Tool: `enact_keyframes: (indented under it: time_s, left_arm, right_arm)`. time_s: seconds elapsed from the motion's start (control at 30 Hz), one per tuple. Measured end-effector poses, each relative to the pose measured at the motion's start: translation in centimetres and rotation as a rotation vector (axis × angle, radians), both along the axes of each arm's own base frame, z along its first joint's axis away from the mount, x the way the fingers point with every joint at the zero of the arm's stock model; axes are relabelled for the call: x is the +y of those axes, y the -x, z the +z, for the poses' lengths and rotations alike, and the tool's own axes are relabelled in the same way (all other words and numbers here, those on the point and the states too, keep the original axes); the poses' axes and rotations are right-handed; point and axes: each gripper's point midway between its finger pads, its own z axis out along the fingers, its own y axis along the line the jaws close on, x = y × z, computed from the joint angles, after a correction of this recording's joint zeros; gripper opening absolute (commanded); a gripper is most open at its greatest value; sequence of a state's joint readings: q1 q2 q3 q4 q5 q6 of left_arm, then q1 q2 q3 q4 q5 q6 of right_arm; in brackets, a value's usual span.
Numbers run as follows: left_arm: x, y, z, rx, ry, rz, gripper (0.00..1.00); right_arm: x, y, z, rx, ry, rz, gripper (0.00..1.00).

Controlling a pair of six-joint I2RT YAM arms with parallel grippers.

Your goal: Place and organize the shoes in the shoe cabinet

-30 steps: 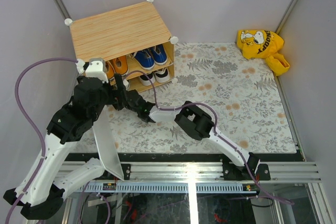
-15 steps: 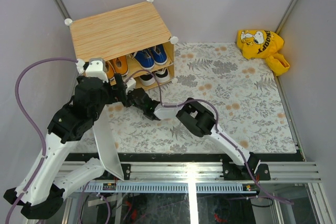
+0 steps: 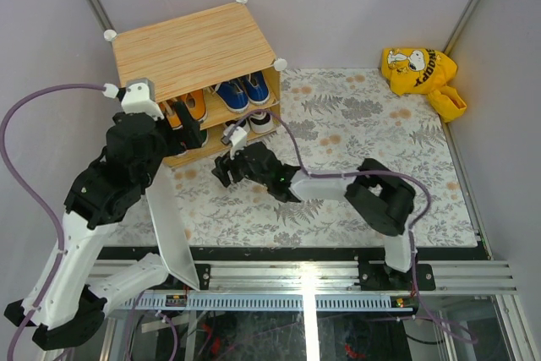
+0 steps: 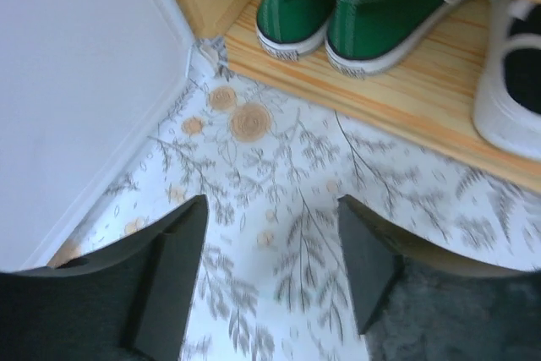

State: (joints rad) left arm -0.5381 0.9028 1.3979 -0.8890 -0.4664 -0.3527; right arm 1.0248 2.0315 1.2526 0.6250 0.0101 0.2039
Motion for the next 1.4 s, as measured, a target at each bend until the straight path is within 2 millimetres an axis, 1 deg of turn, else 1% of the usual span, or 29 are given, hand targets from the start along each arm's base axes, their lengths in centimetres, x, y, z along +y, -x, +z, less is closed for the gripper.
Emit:
enact_keyframes:
  time_s: [0.07, 0.1, 0.17, 0.23, 0.3, 0.37, 0.5, 0.63, 0.73, 0.8, 0.93, 1.03, 1.1, 1.17, 1.23, 1.33, 1.4]
  left_arm:
    - [0.1, 0.1, 1.5, -0.031, 0.036, 0.012, 1.00]
    - [0.2, 0.3, 2.0, -0.043, 0.051, 0.018, 1.00]
    - [0.5, 0.7, 3.2, -0.066, 0.086, 0.034, 1.00]
    - [1.1, 1.1, 3.8, -0.076, 0.110, 0.064, 1.00]
    - [2.1, 1.7, 4.4, -0.083, 0.129, 0.109, 1.00]
    - [3.2, 2.4, 4.8, -0.089, 0.147, 0.162, 1.00]
    - [5.5, 4.4, 4.5, -0.089, 0.195, 0.267, 1.00]
    - [7.3, 6.3, 3.6, -0.080, 0.245, 0.347, 1.00]
    - [8.2, 7.5, 2.3, -0.067, 0.270, 0.383, 1.00]
    - [8.4, 7.9, 1.2, -0.051, 0.277, 0.396, 1.00]
    - [8.2, 7.7, -1.6, -0.003, 0.272, 0.419, 1.00]
    - [7.7, 7.4, -4.5, 0.035, 0.262, 0.416, 1.00]
    - [7.2, 7.1, -5.7, 0.039, 0.275, 0.402, 1.00]
    - [6.5, 6.5, -6.1, 0.022, 0.308, 0.377, 1.00]
    - [5.3, 5.4, -5.9, -0.005, 0.343, 0.347, 1.00]
    - [3.3, 3.2, -5.4, -0.048, 0.395, 0.297, 1.00]
    - [1.5, 1.1, -5.4, -0.072, 0.425, 0.257, 1.00]
  right_arm:
    - [-1.9, 0.9, 0.9, 0.002, 0.018, -0.012, 0.87]
    - [-3.2, 1.3, 1.1, 0.002, 0.034, -0.028, 0.92]
    - [-5.8, 2.1, 0.7, 0.008, 0.077, -0.065, 0.99]
    - [-8.6, 2.8, 0.0, 0.016, 0.131, -0.110, 0.99]
    - [-11.1, 3.4, -0.6, 0.024, 0.180, -0.147, 0.99]
    - [-13.2, 4.0, -0.8, 0.028, 0.214, -0.175, 0.99]
    - [-15.8, 4.9, -0.1, 0.032, 0.245, -0.208, 0.99]
    - [-17.4, 5.4, 1.1, 0.038, 0.257, -0.220, 0.99]
    - [-19.4, 5.7, 1.7, 0.048, 0.271, -0.238, 0.99]
    - [-20.7, 5.7, 1.9, 0.054, 0.278, -0.258, 0.99]
    - [-24.1, 5.2, 2.5, 0.070, 0.286, -0.325, 0.99]
    - [-26.6, 5.0, 3.6, 0.064, 0.280, -0.383, 0.99]
    - [-27.9, 5.0, 4.4, 0.057, 0.274, -0.414, 0.99]
    - [-29.2, 5.0, 5.2, 0.045, 0.267, -0.450, 0.99]
    - [-30.3, 5.0, 6.0, 0.031, 0.260, -0.488, 0.99]
    - [-31.6, 4.9, 6.7, 0.015, 0.257, -0.538, 0.99]
    - [-32.3, 4.7, 6.7, 0.013, 0.264, -0.576, 0.99]
